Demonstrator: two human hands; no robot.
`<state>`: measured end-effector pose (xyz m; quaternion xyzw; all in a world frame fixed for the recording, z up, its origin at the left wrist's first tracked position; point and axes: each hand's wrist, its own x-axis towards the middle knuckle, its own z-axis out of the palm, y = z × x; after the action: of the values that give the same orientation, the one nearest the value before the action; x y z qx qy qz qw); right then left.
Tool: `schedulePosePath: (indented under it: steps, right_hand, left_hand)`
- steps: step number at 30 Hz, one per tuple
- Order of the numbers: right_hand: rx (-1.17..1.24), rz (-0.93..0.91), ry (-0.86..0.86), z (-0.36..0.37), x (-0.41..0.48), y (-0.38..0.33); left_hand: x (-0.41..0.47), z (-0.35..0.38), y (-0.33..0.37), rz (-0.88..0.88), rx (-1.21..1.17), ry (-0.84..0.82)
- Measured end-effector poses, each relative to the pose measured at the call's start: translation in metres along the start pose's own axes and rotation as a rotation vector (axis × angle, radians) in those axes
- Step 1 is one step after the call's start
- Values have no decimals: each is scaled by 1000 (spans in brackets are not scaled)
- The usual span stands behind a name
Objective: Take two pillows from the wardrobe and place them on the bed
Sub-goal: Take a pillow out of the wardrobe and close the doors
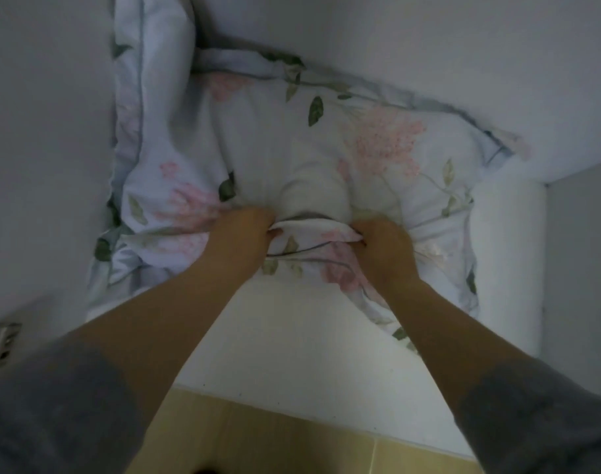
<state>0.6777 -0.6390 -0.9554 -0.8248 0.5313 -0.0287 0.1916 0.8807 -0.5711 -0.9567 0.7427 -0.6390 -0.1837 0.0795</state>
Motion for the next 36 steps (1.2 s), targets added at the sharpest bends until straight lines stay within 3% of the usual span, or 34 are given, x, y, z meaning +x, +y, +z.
schedulePosePath:
  steps: [11,14,20,29,36]
  right_hand:
    - [250,164,58,-171,-104,-68]
    - [255,152,74,-216,-130,-88]
    - [265,91,-54,-316,-196,-130]
    - [258,31,25,-458,-280,-192]
    - [620,-94,172,-552,-376,-243]
  left_hand:
    - [-105,-155,90,-120,-271,205]
    - [-132,-196,113,-168,-314,214]
    - [-208,-294,156,-141,-405,188]
    - [-299,-437,221,-83,-473,267]
    - [-399,-534,279,-29,-453,473]
